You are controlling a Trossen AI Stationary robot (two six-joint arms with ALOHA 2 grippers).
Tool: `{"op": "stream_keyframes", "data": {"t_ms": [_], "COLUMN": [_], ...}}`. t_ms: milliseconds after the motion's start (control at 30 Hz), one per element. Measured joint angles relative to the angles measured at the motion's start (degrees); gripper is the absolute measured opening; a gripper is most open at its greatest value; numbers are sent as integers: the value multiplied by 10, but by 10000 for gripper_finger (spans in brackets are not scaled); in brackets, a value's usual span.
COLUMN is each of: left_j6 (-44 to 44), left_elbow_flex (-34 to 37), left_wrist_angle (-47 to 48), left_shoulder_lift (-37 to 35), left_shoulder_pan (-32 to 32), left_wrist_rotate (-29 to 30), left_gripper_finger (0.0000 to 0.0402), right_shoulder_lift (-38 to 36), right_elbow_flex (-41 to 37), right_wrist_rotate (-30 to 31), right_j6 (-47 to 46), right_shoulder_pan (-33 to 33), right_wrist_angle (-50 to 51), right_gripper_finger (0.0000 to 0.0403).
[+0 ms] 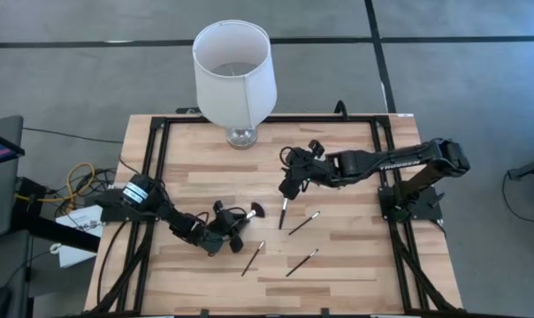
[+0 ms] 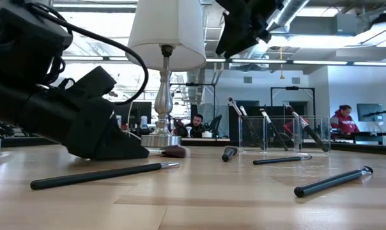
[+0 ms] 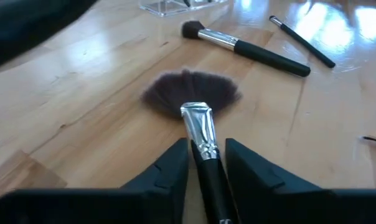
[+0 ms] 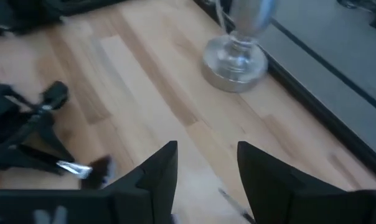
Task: Pick & Place Makeup Supplies
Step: Put the black makeup brush into the transparent organizer
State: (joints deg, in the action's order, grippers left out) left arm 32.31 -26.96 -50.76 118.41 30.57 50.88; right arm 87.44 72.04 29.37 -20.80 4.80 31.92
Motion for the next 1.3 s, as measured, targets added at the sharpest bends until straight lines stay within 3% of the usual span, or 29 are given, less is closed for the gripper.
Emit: {"op": "stream_keyframes", "data": {"t_ms": [133,233,367,567,833,1067,1300], "left_j6": [1,-2,-10,-111,-256,-279,-280], "left_elbow_flex": [2,6,16,27,55,57,57], "left_wrist_angle": [23,37,46,32,28,27,23], "left_shoulder_lift": [-28,-60,-125,-273,-445,-472,-448], "left_shoulder_pan": [-3,-7,-16,-20,-23,-26,-28], "left_wrist_rotate": [-12,-26,-8,32,46,27,52], "left_gripper_finger": [42,42,42,42,45,45,45], "right_shoulder_lift": [10,23,29,29,109,232,313], "right_elbow_flex": [-43,-73,-84,-139,-268,-243,-192], "right_wrist_rotate": [-38,-59,-42,-30,-75,-140,-192], "right_j6": [34,68,91,122,236,119,122], "right_shoulder_pan": [22,56,102,133,145,73,32], "right_wrist_angle": [-89,-177,-261,-403,-834,-950,-1088], "right_gripper_finger": [147,137,119,108,109,133,188]}}
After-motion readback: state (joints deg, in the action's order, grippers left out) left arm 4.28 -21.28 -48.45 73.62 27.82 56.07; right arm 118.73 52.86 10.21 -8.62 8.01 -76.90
